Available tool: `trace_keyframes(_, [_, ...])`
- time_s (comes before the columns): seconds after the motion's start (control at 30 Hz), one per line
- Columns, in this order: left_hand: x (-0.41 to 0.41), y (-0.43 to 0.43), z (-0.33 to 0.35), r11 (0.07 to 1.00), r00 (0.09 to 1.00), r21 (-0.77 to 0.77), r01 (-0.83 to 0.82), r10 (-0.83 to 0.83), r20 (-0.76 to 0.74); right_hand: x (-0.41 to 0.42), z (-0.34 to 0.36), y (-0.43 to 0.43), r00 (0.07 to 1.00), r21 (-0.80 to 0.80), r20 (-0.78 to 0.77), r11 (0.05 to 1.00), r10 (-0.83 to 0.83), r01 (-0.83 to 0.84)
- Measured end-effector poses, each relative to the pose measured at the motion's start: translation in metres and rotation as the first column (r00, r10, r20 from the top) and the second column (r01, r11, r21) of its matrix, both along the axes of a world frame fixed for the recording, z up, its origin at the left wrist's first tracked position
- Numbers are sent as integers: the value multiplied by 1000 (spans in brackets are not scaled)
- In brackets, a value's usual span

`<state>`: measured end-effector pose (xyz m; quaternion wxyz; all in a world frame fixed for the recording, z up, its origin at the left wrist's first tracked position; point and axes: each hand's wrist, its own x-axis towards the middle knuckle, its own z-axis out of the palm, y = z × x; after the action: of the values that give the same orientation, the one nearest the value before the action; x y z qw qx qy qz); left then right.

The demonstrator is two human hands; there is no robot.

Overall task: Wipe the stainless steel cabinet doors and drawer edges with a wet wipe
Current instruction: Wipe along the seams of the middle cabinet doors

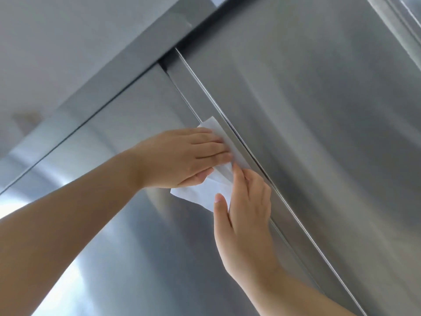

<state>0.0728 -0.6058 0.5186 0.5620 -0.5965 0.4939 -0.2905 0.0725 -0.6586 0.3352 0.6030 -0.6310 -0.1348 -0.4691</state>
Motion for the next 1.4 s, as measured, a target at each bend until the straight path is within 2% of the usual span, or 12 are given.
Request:
trace_keyframes(0.17, [-10,9,43,998,990,-40,-44,48,130,5,50,2,996,-11,87,1000,11,-10])
trace_keyframes(0.33, [-14,16,75,993,978,-95,-69,86,190,7,89,2,989,-43,147,999,14,-8])
trace_keyframes(0.6, [-10,30,85,969,979,-241,-52,97,181,12,105,2,982,-142,176,986,-64,90])
trace_keyframes(0.7, [-8,29,77,969,986,-239,-57,92,141,11,93,4,982,-186,165,975,-89,119])
trace_keyframes(1.0, [0,19,1,998,999,-56,-35,33,-39,1,-12,1,994,-226,52,969,-92,101])
trace_keyframes(1.23, [11,15,-122,1000,979,17,23,-19,-204,-14,-137,-9,992,-307,-98,950,-81,48])
trace_keyframes(1.4, [17,12,-228,996,961,56,-76,88,-261,-25,-234,-19,977,-307,-211,950,-19,-47])
